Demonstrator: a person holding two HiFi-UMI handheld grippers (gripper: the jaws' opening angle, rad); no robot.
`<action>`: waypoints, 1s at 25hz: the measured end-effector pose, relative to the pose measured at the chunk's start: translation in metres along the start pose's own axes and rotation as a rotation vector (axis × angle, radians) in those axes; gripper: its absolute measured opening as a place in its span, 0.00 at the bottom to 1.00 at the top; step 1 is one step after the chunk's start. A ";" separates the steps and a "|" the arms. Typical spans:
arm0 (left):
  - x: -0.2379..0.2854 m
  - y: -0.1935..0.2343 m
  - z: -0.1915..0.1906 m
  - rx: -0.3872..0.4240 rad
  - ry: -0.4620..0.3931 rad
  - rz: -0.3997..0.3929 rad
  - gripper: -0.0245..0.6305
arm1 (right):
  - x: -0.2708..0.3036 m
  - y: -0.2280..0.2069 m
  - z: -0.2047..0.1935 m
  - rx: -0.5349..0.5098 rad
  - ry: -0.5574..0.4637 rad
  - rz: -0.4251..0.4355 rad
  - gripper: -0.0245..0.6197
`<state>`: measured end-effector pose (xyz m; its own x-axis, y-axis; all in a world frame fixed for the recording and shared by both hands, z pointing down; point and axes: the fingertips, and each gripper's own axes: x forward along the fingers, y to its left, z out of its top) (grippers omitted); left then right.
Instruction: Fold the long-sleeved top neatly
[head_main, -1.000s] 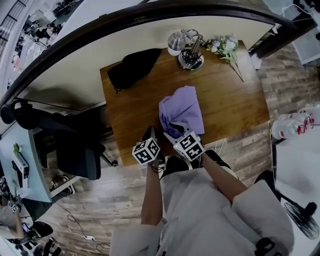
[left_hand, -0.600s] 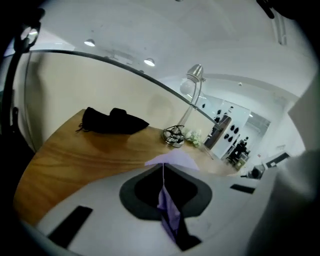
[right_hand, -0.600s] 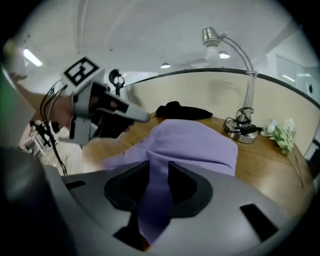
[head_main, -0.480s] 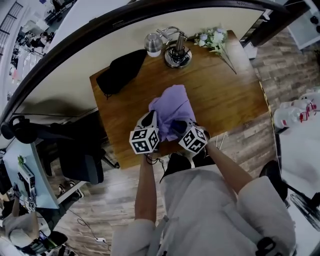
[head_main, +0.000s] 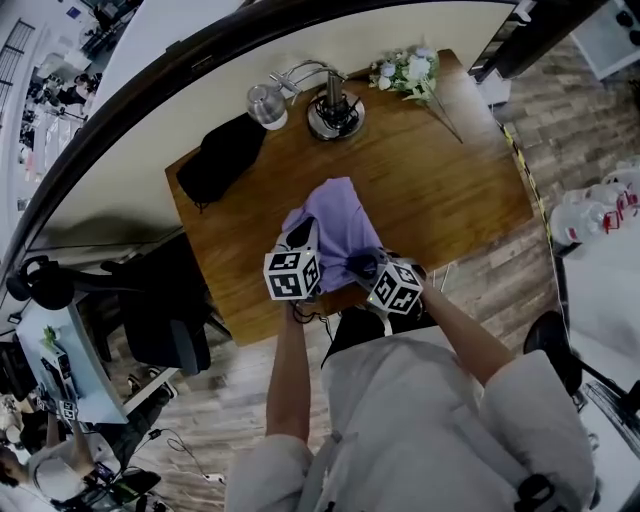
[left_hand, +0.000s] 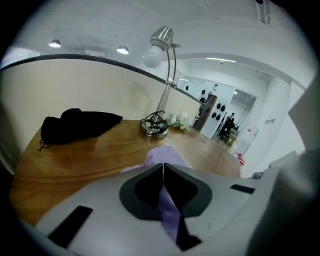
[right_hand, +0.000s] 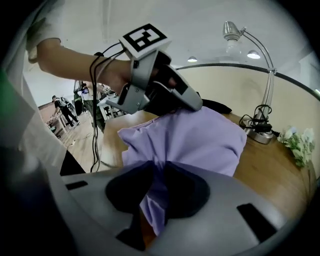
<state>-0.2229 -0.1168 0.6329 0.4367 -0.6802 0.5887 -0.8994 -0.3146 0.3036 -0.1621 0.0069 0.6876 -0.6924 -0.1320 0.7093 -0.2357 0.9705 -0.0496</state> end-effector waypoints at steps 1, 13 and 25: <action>0.005 0.007 -0.005 -0.002 0.013 0.030 0.07 | -0.001 0.001 0.000 0.013 -0.012 0.000 0.17; -0.005 0.041 -0.018 -0.160 -0.141 0.204 0.07 | -0.038 -0.035 0.019 0.310 -0.195 -0.014 0.19; 0.007 0.048 -0.059 -0.095 -0.105 0.368 0.07 | 0.018 -0.117 0.014 0.453 -0.126 -0.317 0.15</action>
<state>-0.2617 -0.0982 0.6959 0.0766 -0.8020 0.5924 -0.9872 0.0222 0.1577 -0.1568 -0.1122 0.6965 -0.6093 -0.4532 0.6507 -0.6954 0.6996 -0.1640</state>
